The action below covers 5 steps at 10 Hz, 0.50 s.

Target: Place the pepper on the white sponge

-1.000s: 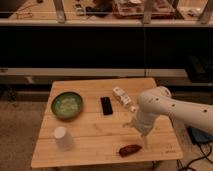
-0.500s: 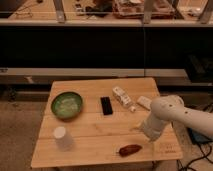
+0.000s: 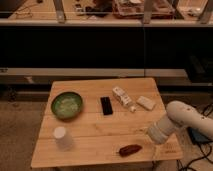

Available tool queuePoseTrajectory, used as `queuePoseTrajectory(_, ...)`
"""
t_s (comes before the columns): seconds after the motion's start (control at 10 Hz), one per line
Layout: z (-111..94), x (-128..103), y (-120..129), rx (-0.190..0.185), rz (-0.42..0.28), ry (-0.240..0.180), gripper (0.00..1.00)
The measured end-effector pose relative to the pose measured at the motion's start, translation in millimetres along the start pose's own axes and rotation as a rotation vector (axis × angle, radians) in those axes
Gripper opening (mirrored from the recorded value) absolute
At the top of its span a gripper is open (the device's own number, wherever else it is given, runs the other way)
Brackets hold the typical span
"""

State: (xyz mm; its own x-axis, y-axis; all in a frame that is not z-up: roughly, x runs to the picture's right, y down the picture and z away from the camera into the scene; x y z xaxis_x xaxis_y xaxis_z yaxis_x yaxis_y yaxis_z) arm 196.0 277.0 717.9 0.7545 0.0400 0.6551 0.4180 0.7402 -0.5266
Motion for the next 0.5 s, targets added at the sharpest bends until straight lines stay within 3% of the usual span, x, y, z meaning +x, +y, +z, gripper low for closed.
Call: queuePoseTrajectory(0.5,0,27,8,-0.001,0.001,-0.006,0.80)
